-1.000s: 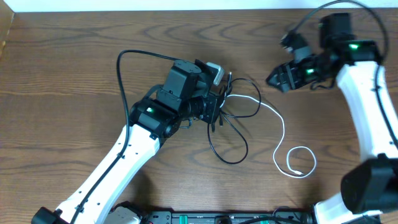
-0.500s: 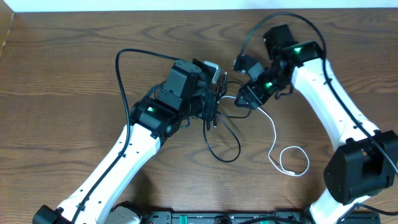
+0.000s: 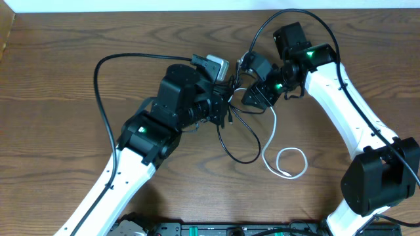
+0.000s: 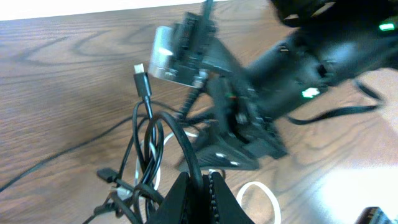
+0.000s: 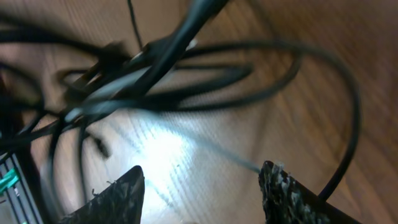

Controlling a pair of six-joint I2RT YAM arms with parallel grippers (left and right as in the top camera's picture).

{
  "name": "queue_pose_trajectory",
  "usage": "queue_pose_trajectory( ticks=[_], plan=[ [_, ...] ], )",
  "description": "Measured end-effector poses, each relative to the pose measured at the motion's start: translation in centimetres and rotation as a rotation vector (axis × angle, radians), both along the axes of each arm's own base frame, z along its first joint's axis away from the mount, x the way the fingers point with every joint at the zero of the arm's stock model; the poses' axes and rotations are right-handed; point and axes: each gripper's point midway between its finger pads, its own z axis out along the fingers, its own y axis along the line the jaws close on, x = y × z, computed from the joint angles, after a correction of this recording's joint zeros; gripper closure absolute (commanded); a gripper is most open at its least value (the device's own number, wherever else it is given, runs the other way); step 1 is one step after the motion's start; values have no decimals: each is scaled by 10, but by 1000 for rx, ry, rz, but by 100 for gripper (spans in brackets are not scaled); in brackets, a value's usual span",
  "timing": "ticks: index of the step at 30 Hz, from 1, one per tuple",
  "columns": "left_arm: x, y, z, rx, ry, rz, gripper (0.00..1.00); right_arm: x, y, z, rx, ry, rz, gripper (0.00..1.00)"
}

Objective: Untangle cables

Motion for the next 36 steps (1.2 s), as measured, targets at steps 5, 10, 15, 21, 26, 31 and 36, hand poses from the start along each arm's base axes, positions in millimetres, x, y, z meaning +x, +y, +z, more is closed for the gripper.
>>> queue_pose_trajectory(
  ticks=[5, 10, 15, 21, 26, 31, 36],
  plan=[
    [-6, -3, 6, -36, 12, -15, 93, 12, 5, 5, 27, -56, 2, 53],
    [-8, -5, 7, -51, 23, -26, 93, 14, 7, 7, 37, -70, 7, 99],
    [-6, -3, 7, -49, 25, -11, 93, 8, 5, 5, 29, -37, 5, 99],
    [-1, 9, -8, 9, 54, 52, 92, 16, -1, 4, 14, -47, -42, 99],
    [4, 6, -15, 17, 64, 54, 92, 21, -12, 6, 19, -37, -91, 99],
    [8, 4, -9, 0, 37, 54, 93, 20, -13, 8, 15, -32, -101, 99],
    [8, 4, -9, 1, 39, 54, 93, 25, -14, 9, 14, -41, -131, 82]
  ],
)
